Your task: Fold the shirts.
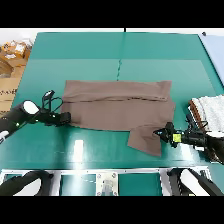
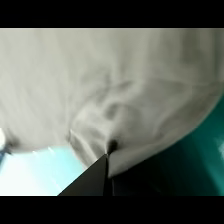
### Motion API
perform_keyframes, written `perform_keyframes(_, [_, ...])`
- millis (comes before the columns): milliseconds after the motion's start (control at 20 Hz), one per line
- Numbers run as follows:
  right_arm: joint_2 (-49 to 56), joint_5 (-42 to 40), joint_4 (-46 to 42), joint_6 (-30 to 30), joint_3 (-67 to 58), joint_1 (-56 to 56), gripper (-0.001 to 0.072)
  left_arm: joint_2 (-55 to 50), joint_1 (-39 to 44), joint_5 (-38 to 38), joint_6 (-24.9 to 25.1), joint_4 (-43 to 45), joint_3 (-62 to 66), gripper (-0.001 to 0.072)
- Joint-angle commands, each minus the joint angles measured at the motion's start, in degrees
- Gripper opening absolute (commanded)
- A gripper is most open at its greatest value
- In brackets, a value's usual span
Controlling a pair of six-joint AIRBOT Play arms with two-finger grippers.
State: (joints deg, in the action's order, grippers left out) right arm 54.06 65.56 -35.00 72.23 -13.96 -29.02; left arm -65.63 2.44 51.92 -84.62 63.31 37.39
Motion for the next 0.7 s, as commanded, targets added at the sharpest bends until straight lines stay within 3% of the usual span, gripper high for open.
perform_keyframes(0, [-0.02, 6.05, 1.01, -1.2, -2.08, -0.02, 0.0016, 0.04, -0.37, 8.11, -0.76, 6.21, 4.63, 0.002])
perform_keyframes(300, [-7.1, 11.74, -20.72, 15.02, -4.63, 0.0, 0.0015, 0.13, -0.37, 19.67, -0.42, 12.79, 4.66, 0.0019])
perform_keyframes(500, [-10.86, 14.93, -20.5, 15.85, -9.05, 0.0, 0.0015, 1.88, -0.37, 23.74, -0.39, 15.76, 7.32, 0.0019])
perform_keyframes(650, [-10.69, 14.86, -12.9, 13.55, -14.47, 0.02, 0.0015, 1.88, -0.37, 22.1, 0.37, 13.86, 11.17, 0.002])
